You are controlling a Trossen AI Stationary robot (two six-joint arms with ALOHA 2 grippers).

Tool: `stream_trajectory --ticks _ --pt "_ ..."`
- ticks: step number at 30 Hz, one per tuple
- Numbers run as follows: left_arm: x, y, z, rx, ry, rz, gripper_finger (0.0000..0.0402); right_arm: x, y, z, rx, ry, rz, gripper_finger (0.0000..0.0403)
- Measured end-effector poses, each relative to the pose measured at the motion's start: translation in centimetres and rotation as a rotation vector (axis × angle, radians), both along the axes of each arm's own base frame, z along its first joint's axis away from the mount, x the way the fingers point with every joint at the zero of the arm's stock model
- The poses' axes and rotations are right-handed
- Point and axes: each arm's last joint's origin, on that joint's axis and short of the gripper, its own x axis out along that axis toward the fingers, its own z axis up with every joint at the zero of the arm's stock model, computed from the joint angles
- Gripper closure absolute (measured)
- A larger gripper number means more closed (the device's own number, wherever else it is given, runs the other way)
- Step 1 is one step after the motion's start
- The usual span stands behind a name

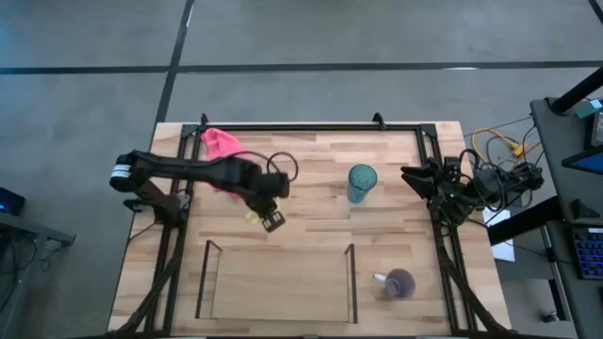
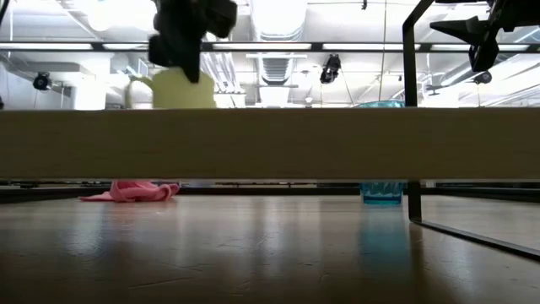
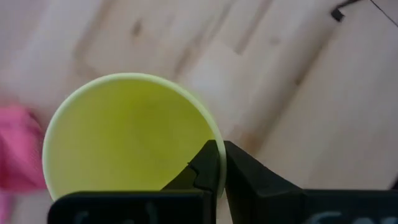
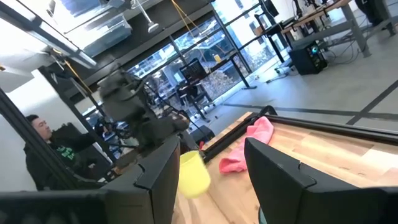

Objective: Stack small to large cups/mugs on shelf
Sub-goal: Put the yellow mug on the shelf

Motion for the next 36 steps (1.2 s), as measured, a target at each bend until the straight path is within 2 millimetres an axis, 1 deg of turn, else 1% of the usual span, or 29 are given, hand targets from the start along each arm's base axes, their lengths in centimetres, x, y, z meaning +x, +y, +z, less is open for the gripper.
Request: stream_trajectory --ticks 5,8,16,27,36 --pt "-0.6 -3.5 0.2 -0.056 0.003 0.048 0.0401 0.0 0.0 0.0 0.0 0.0 0.0 0.0227" --pt "-0.8 -5.4 -0.1 -0.08 0.018 0.079 0.0401 0.0 0.0 0.0 -0.001 0.001 0.0 0.0227" --pt "-1.6 -9.7 -0.8 -0.158 0.074 0.223 0.0401 0.0 0.0 0.0 -0.008 0.005 -0.001 0.0227" --pt "-3.9 -13.7 -0.9 -0.222 0.13 0.358 0.0402 0.0 0.0 0.0 -0.011 0.006 -0.002 0.0227" --pt "-5.4 -15.8 -2.0 -0.238 0.172 0.412 0.0402 0.0 0.0 0.0 -0.011 0.006 -0.002 0.0227"
